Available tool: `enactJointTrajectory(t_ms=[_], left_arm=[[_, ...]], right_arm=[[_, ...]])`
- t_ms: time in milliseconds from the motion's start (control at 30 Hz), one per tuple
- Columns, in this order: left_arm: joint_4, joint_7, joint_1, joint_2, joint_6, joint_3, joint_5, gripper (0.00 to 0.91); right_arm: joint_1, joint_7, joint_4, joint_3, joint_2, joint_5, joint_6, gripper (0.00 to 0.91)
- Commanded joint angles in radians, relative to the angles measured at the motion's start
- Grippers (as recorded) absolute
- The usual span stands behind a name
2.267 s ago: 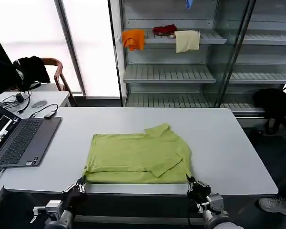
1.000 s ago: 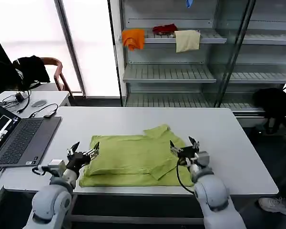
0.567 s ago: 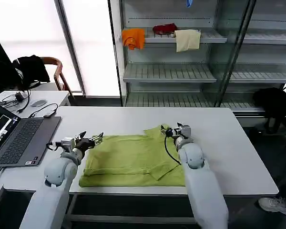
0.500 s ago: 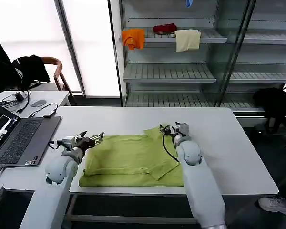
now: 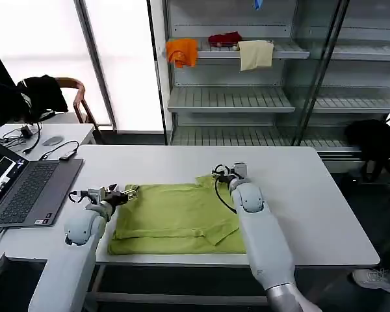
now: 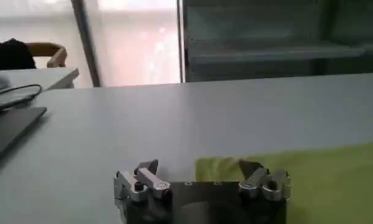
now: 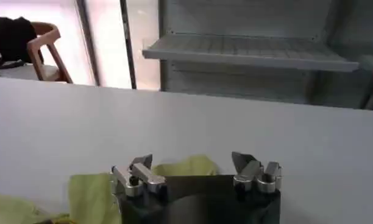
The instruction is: Fold and organize the clothes.
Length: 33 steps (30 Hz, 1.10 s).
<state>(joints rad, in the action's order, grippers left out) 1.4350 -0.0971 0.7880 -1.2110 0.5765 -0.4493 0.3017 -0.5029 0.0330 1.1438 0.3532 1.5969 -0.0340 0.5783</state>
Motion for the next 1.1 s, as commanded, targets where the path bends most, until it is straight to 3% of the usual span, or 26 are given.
enactJointTrajectory(t_ms=[33,600,1100], left_arm=[[-0.018,-0.019,0.000,0.001,0.002,-0.001,-0.011,0.020],[0.028,-0.017,0.016,-0.006,0.000,-0.002,-0.006,0.000],[0.231,0.003,0.105,0.010,-0.003,-0.044,0.100,0.000]], right_arm=[[0.005,0.003,-0.041,-0.002,0.012,0.013,0.000,0.000],[-0.060,0.009,0.082,0.005,0.021,-0.007,-0.001,0.000],[-0.198,-0.052,0.431,-0.029,-0.050,-0.141,0.007,0.000]])
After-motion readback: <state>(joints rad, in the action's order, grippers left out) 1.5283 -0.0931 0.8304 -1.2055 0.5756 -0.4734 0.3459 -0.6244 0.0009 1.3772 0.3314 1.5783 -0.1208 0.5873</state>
